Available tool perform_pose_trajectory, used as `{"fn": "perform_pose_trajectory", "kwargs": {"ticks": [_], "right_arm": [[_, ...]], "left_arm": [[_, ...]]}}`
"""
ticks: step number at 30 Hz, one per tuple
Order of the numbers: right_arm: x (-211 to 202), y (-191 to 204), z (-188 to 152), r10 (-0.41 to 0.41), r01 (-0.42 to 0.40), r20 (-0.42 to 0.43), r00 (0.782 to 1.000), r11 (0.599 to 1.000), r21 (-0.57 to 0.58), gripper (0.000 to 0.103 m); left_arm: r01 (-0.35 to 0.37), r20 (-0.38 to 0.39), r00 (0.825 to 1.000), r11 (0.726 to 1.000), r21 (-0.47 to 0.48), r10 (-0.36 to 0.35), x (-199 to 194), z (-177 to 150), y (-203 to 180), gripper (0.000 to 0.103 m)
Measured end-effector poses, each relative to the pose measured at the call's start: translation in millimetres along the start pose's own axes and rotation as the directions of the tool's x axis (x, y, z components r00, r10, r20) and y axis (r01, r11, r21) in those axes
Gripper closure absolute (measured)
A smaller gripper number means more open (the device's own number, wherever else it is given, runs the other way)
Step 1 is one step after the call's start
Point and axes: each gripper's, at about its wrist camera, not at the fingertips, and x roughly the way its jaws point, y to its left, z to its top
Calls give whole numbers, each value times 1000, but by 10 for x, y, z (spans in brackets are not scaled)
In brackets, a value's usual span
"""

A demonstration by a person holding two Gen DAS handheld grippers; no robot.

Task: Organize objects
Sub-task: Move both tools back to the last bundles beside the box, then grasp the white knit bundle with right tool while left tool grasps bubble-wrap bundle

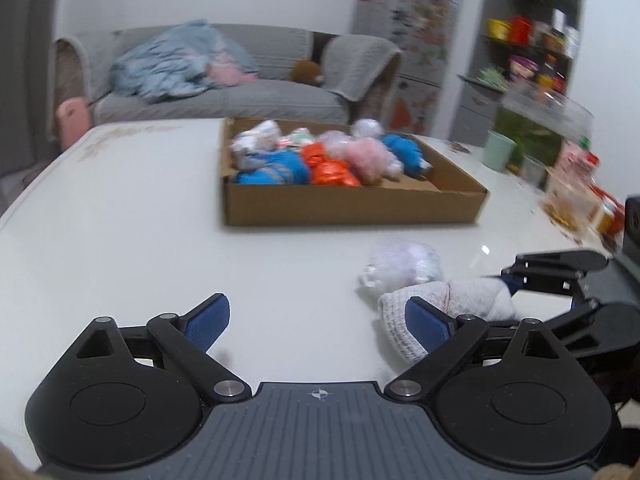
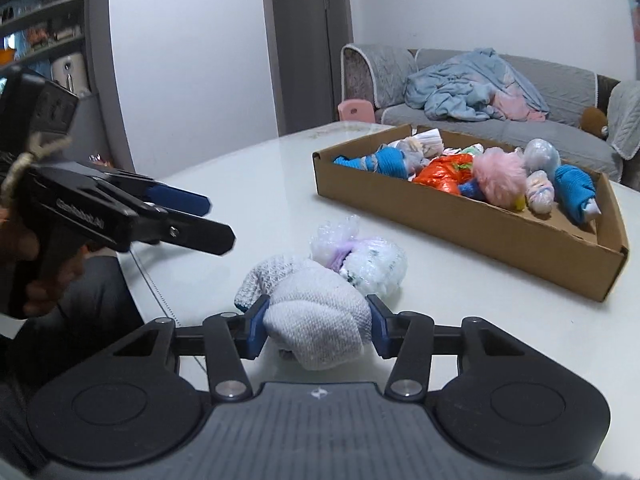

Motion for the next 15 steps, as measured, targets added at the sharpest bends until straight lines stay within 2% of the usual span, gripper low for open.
{"fn": "perform_pose_trajectory", "kwargs": {"ticks": [6,12,15], "right_arm": [[-351,-287,-154,-80,77,36,996,994,71,58],[-484,-530,-271,-140,135,40,989,985,106,58],[-479,-605,-291,-145,139,42,989,983,120,58]], "left_arm": [[85,-34,996,986,144,-81,321,101,-324,5],[121,-77,991,965,231,-105,735,162,-535,5],[136,-88,989,962,237,-118,856,181,-545,5]]}}
